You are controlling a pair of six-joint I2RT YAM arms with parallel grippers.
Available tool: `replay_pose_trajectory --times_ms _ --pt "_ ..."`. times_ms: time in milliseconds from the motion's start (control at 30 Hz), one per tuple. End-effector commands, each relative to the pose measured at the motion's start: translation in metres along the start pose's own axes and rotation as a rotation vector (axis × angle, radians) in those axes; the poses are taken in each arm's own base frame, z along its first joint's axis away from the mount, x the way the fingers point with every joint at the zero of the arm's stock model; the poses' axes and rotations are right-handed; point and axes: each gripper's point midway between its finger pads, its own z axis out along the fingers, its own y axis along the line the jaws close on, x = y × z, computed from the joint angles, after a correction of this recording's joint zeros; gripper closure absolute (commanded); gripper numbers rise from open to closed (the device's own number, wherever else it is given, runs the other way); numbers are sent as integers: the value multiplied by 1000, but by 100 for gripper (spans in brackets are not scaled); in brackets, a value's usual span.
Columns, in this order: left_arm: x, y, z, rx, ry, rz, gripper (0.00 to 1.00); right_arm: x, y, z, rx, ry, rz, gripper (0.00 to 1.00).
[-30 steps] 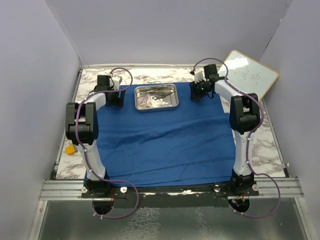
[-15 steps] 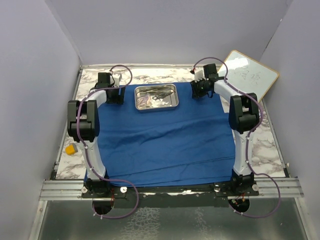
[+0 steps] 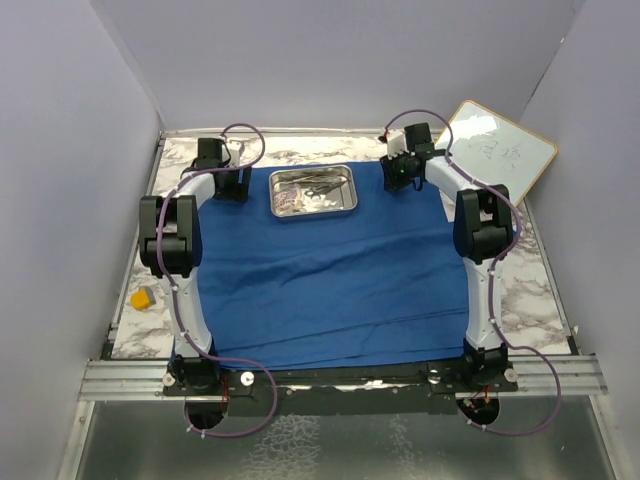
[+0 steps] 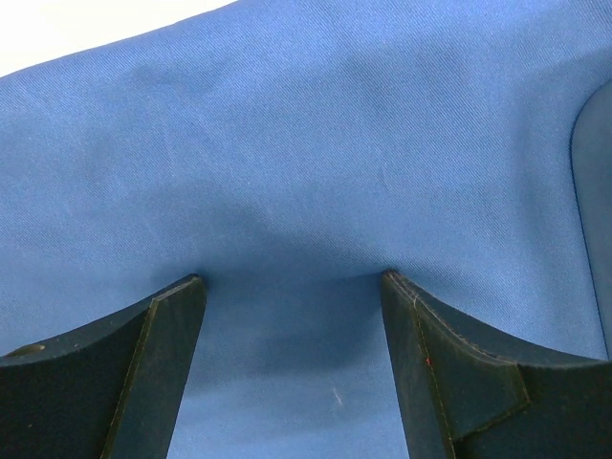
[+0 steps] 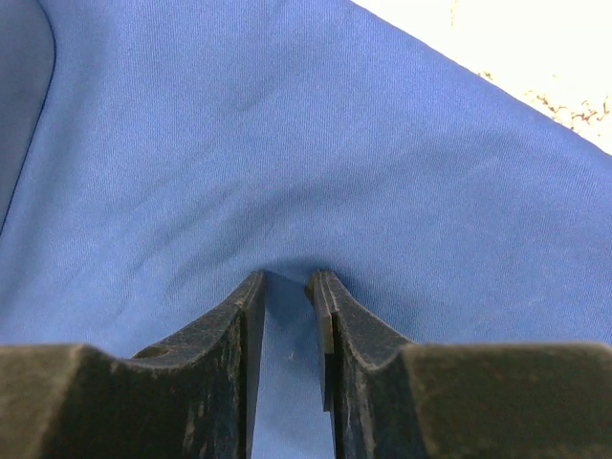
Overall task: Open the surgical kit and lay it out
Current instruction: Smooth out the surgical kit at the center of the board.
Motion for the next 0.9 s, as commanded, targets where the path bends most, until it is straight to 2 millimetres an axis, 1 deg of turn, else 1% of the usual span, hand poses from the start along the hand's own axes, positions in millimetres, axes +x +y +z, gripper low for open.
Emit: replay_pose_trajectory --times_ms 0,133,300,433,500,600,667,800,867 --pt "42 6 24 -35 140 -3 24 77 -9 35 42 215 14 72" --pt "44 8 32 -35 157 2 24 76 -8 37 34 217 18 73" --pt "41 11 40 -38 163 4 24 75 -5 36 20 214 24 73" --pt "36 9 37 -32 155 1 24 68 -7 32 26 204 21 72" --pt "31 9 33 -31 142 2 24 58 -9 26 32 189 12 72" --pt "12 9 20 -30 102 7 24 35 -11 11 40 153 0 70" --pt "-10 10 7 -33 56 14 23 15 -12 -3 43 112 -9 68" --pt "-60 10 -26 -38 -63 26 20 -28 -9 -42 52 14 -35 63" --pt "-82 10 -44 -42 -120 31 18 -45 -7 -64 59 -33 -52 60"
